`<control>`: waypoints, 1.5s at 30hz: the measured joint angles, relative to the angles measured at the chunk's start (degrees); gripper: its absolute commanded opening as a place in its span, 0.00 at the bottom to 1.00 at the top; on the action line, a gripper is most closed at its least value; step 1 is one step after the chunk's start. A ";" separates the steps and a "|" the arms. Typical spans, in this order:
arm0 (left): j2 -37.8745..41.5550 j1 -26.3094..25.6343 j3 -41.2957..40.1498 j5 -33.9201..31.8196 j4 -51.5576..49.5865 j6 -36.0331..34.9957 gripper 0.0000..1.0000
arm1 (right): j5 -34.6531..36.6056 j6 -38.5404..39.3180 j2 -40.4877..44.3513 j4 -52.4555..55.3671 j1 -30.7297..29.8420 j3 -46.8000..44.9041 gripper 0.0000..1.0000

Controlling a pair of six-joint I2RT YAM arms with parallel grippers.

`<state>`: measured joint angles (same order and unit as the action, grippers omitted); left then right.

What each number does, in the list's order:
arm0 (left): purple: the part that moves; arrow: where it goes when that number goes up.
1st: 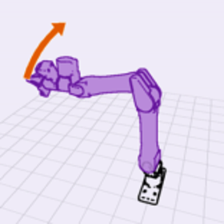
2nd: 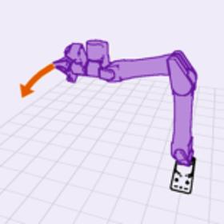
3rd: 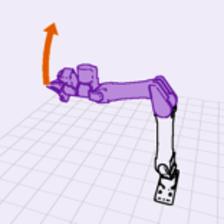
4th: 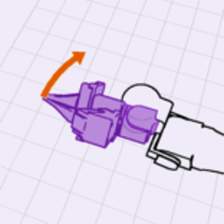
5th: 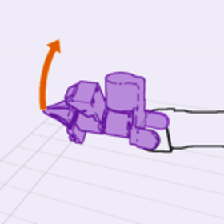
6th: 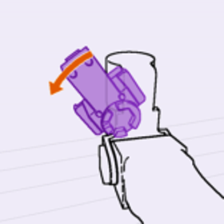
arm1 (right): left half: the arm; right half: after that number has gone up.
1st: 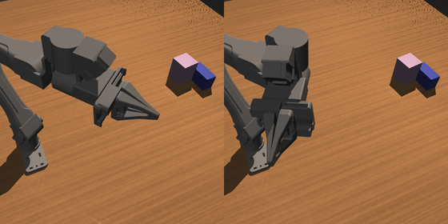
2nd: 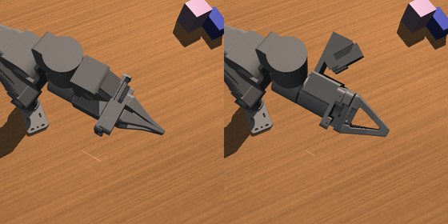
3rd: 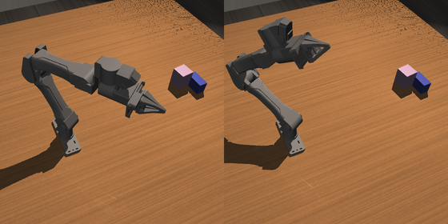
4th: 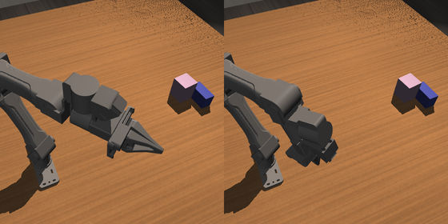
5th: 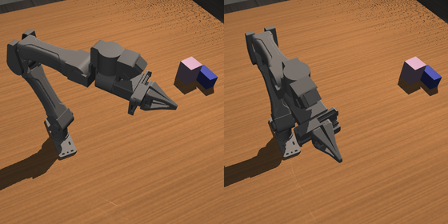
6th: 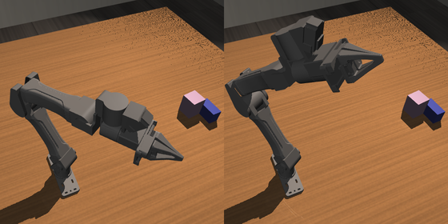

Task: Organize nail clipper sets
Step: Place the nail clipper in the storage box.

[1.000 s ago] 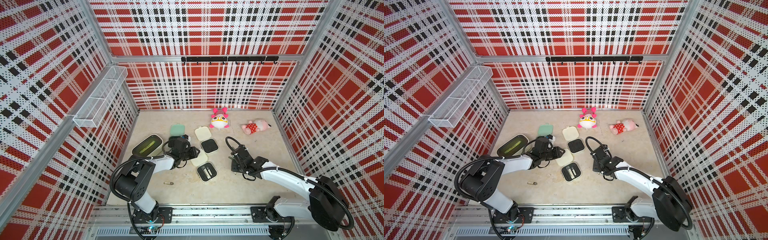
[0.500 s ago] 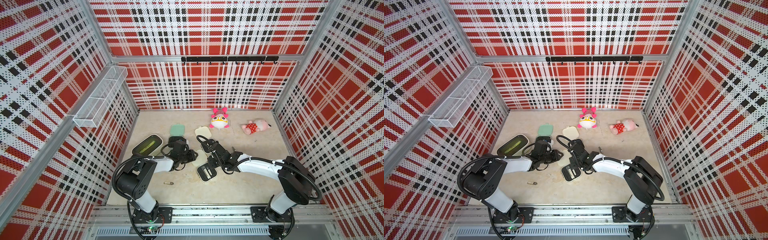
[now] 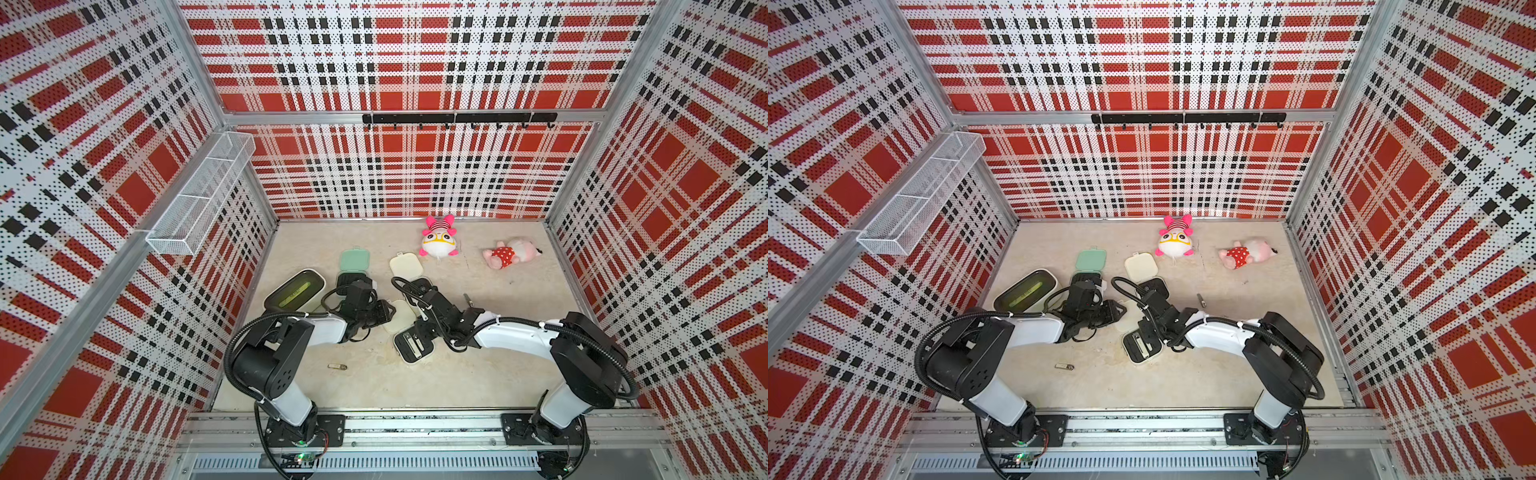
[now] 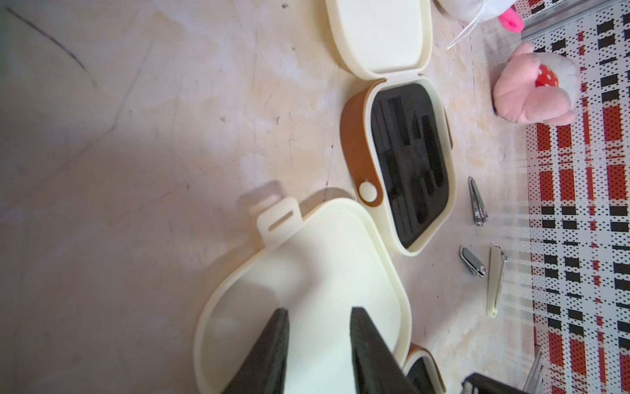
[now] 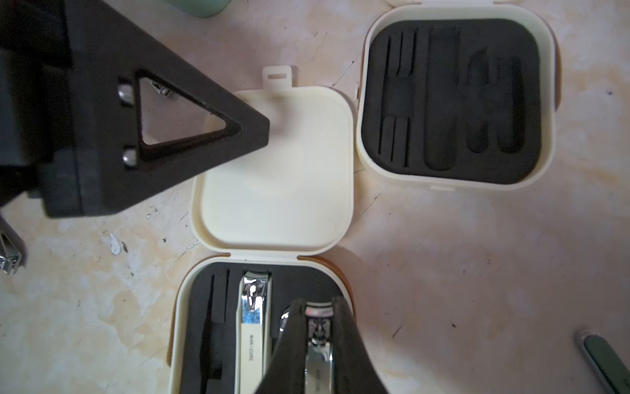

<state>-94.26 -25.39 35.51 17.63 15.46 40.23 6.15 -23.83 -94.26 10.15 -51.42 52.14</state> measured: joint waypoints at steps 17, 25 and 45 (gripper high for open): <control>0.00 0.11 0.00 0.00 0.00 0.02 0.35 | -0.20 -0.26 -1.55 -2.43 -0.33 -1.46 0.03; 0.00 0.20 -0.11 0.00 0.11 0.02 0.35 | -0.46 -0.76 -1.97 -3.34 -0.33 -2.16 0.03; -0.74 0.22 -0.17 0.17 0.92 0.02 0.35 | 1.42 -4.31 0.42 -6.38 -3.28 -7.72 0.04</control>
<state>-95.00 -25.17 35.33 17.80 16.38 40.25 7.57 -28.14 -93.84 3.77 -54.70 44.42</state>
